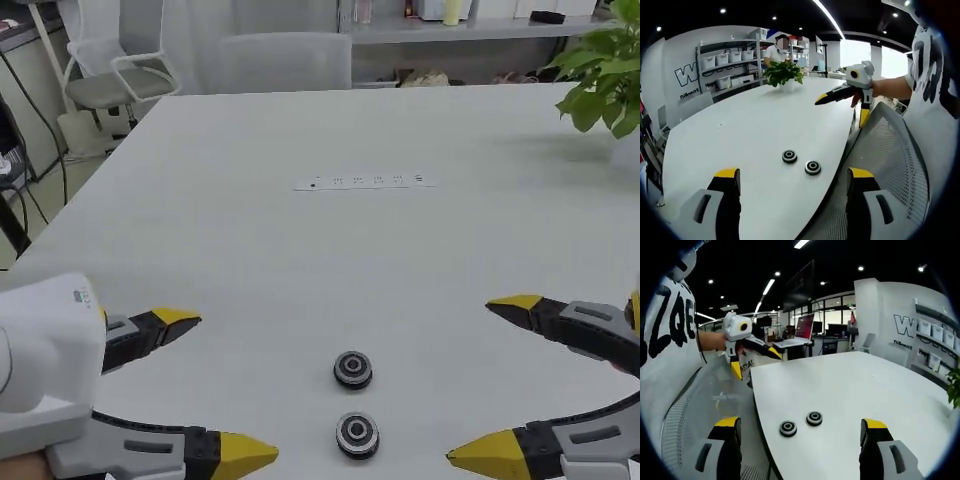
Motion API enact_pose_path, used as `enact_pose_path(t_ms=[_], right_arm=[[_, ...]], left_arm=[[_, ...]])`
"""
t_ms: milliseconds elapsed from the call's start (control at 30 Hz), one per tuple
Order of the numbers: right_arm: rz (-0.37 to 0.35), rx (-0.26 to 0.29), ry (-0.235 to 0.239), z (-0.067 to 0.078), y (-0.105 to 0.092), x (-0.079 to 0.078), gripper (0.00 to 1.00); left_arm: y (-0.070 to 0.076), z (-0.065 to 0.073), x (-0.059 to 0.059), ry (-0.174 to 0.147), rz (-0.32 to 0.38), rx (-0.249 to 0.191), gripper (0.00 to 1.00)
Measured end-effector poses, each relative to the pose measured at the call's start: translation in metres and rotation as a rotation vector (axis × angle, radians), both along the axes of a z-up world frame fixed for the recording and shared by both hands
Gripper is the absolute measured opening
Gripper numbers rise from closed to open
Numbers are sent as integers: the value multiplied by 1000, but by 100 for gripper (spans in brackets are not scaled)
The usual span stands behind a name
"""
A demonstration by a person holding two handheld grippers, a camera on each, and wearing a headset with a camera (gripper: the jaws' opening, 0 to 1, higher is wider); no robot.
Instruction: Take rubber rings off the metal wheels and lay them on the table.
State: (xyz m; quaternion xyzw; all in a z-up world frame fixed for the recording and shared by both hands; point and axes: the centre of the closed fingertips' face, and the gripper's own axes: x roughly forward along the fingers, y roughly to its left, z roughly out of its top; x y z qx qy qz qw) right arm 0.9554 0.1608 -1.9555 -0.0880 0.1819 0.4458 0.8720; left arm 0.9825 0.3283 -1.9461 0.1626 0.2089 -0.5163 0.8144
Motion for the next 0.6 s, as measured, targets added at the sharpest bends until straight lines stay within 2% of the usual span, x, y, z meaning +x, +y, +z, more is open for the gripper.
enact_pose_path(t_ms=[467, 600], right_arm=[[21, -4, 18, -10, 2, -2, 99], [29, -9, 18, -11, 3, -3, 99]], left_arm=[[4, -5, -8, 9, 14, 10, 86], [7, -4, -6, -22, 17, 19, 87]])
